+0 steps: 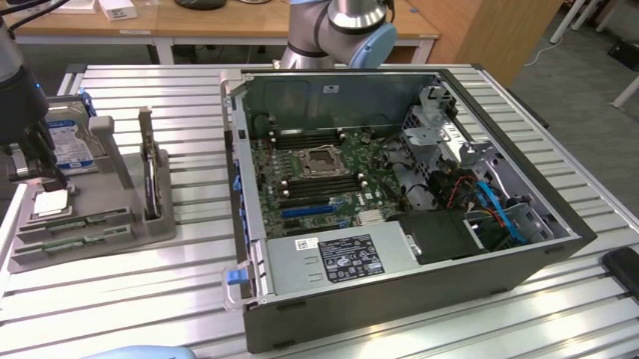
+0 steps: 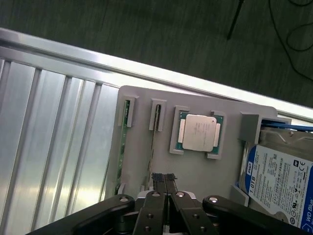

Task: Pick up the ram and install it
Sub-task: 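Pick up the ram and move it above insertion slot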

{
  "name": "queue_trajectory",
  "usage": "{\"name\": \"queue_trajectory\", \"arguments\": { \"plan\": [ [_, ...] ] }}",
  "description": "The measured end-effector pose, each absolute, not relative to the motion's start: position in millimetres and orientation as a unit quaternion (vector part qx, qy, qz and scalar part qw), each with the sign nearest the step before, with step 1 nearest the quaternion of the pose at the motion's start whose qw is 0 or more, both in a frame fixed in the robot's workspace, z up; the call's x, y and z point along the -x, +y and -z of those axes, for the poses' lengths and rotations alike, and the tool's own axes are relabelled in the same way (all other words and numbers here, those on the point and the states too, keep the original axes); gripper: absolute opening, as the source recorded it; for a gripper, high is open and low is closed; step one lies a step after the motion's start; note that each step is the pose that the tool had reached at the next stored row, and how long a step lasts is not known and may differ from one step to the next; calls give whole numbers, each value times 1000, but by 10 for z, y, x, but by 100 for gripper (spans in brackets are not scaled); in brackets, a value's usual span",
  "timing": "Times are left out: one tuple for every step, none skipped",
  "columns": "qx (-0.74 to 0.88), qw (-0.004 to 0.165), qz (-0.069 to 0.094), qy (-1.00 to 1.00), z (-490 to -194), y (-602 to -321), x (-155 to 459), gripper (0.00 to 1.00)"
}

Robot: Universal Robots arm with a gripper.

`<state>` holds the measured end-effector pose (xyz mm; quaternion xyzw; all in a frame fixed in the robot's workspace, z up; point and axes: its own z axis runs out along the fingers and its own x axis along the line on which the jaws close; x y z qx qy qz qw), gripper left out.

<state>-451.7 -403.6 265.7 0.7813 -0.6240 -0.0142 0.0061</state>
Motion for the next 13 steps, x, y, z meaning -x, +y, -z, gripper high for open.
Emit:
{"name": "queue_trajectory", "arguments": {
  "plan": [
    [-781, 6, 14, -624, -2657, -4036, 4517, 10],
    [-780, 6, 14, -625, -2657, -4036, 4517, 10],
    [-778, 6, 14, -629, -2657, -4035, 4517, 10],
    [-774, 6, 14, -633, -2657, -4035, 4517, 10],
    [-769, 6, 15, -639, -2657, -4035, 4517, 10],
    [-764, 5, 15, -645, -2657, -4036, 4517, 10],
    [-759, 5, 15, -651, -2656, -4036, 4516, 10],
    [-754, 5, 15, -657, -2655, -4036, 4517, 10],
    [-749, 5, 15, -663, -2654, -4036, 4517, 10],
    [-745, 5, 15, -667, -2655, -4036, 4517, 10],
    [-743, 5, 15, -669, -2654, -4036, 4517, 10],
    [-743, 5, 15, -669, -2654, -4036, 4517, 10],
    [-743, 5, 15, -669, -2654, -4036, 4517, 10]
  ]
}}
